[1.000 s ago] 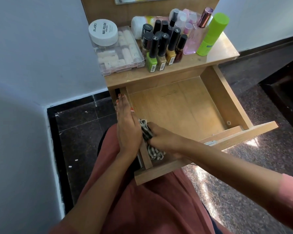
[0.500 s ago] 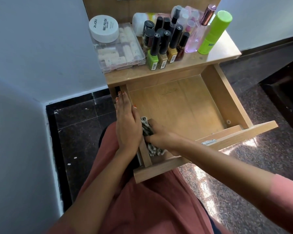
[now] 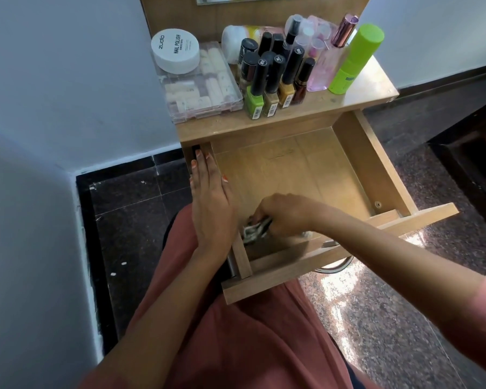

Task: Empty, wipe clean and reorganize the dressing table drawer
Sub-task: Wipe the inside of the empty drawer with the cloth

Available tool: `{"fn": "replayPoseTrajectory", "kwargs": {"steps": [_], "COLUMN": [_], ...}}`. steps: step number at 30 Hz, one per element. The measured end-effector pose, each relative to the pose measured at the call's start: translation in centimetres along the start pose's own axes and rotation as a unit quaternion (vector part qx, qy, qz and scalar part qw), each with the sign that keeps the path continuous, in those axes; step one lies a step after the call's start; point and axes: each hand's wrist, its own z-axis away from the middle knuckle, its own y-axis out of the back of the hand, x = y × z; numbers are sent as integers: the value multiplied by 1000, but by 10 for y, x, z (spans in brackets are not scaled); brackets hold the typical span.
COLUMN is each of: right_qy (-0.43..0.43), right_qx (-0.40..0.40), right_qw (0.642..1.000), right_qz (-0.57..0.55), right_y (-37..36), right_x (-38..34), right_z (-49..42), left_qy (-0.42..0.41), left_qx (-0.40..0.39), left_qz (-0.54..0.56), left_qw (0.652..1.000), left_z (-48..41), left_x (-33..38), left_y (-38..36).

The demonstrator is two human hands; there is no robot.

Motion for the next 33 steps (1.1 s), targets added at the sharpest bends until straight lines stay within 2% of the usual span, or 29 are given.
{"fn": "replayPoseTrajectory", "kwargs": {"steps": [3,8,13,17,21,26,28,33], "right_qy": [25,28,-62,-129,-89,42,69,12], "right_qx": [-63,-94,-100,-129,-119,-68,-45,-39], "right_qw": [997,995,989,970,976,984,984,990], "right_qz": [32,29,84,164,161,158,160,139], "right_y": [-18,-23,-2,10,3,-19,-27,-25], "right_x": [-5,14,63,87,59,-3,-14,19], "right_z": [0,10,21,31,25,4,0,14], "left_qy": [-1,-1,1,2,-1,-6,-9,-7], "left_qx": [-1,-2,-2,0,7,8,8,0], "left_qz": [5,-7,-10,-7,-10,-36,-45,-48], "left_qw": [1000,1000,1000,1000,1000,999,999,999], "left_z": [0,2,2,2,2,2,2,1], "left_x": [-1,-3,-3,-5,-4,-5,-5,-5], "left_y": [0,0,0,-1,-1,-2,-2,-2]}}
